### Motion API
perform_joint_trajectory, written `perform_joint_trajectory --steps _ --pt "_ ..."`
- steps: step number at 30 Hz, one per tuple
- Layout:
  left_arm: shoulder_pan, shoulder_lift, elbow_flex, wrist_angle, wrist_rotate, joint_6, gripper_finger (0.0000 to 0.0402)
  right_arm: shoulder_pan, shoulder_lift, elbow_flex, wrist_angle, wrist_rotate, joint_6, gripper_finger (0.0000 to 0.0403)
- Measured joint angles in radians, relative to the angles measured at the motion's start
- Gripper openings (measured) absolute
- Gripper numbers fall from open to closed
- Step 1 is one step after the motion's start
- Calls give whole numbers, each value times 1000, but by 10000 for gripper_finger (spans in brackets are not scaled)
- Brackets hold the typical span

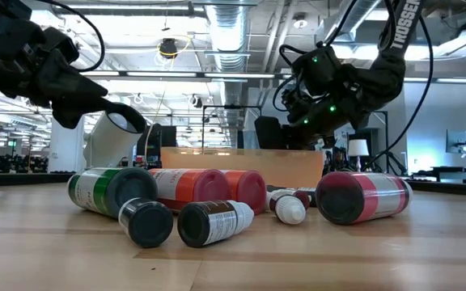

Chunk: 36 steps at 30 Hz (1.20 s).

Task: Pick & Place food coloring
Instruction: Put the big pink food coloring bottle into the orange bin, then put the big green food coloring bottle into the orange bin

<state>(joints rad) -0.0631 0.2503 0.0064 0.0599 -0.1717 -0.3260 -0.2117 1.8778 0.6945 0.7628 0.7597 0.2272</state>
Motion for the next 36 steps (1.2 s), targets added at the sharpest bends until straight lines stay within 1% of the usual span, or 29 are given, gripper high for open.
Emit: perform_joint_trajectory --steps 5,9,13,19,27,31,36 --pt "0 0 0 1 -1 0 160 15 0 0 0 12 -22 212" --pt "0 0 0 1 -1 0 160 35 0 -1 -3 59 -37 222" --pt "0 0 0 1 -1 0 160 52 0 -1 -3 84 -52 220" --pt "0 0 0 1 -1 0 160 55 0 -1 0 106 -52 205" --pt "0 0 0 1 -1 0 160 54 0 -1 8 106 -52 185" --pt "0 0 0 1 -1 0 160 54 0 -1 18 107 -60 185" --pt "0 0 0 1 -1 0 160 55 -23 -1 72 106 -120 196"
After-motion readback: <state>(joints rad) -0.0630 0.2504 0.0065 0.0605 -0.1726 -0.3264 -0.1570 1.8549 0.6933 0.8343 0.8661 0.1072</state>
